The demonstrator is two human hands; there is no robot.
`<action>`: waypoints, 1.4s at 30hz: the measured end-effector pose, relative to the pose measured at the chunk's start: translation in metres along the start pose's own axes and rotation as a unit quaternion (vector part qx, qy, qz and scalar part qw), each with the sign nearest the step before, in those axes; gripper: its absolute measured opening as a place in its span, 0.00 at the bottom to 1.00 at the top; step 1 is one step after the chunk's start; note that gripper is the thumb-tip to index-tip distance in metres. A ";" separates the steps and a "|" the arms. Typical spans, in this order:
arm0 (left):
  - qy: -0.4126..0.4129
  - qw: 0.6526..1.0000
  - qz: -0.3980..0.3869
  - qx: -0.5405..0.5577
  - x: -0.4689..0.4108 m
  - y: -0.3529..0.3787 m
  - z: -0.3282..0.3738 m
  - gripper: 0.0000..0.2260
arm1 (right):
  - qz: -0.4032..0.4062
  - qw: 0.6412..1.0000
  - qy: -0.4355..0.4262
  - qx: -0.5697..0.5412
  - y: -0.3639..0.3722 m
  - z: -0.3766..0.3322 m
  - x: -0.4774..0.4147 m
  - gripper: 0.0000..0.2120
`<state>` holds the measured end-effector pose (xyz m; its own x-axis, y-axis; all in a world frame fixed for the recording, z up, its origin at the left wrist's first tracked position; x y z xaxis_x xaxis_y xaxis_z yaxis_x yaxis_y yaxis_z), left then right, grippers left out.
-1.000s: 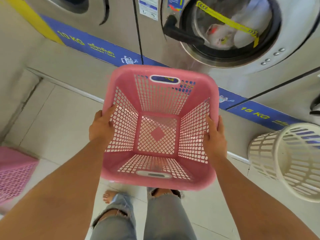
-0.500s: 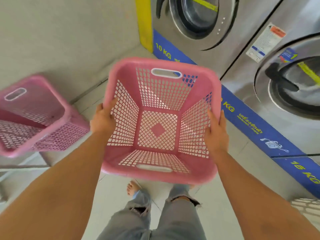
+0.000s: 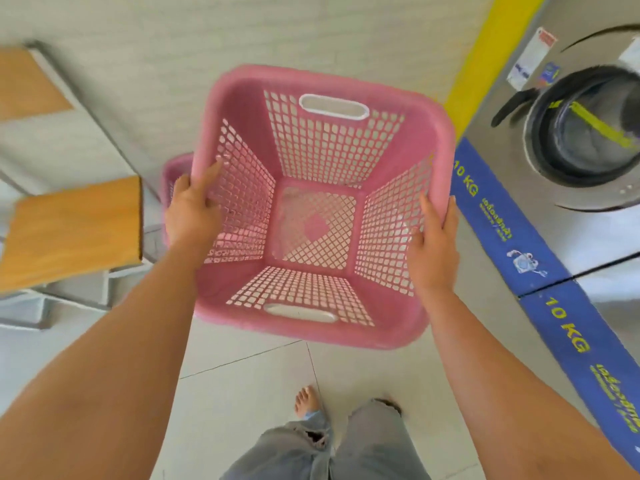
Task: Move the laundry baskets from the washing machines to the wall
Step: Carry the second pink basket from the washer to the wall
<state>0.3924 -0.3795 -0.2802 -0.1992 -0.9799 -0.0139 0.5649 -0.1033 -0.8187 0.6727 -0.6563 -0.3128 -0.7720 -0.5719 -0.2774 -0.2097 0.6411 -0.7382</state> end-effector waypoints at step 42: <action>-0.260 0.964 -0.023 -0.049 -0.363 0.094 -0.270 0.29 | -0.278 0.955 -0.106 0.015 0.494 -0.139 -0.251 0.27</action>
<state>0.3015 0.0128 -0.5078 0.2214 -0.9302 0.2928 0.4817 -0.1568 -0.8622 0.6795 -0.1245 -0.5224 -0.4070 -0.9123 0.0455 -0.5315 0.1960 -0.8241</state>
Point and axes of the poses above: each hand's wrist, its own x-axis away from the middle knuckle, its own y-axis out of the palm, z = x × y, the point moved 6 cm from there along -x, towards the middle knuckle, and after that the axes turned 8 degrees about -y, right-handed, at the moved point
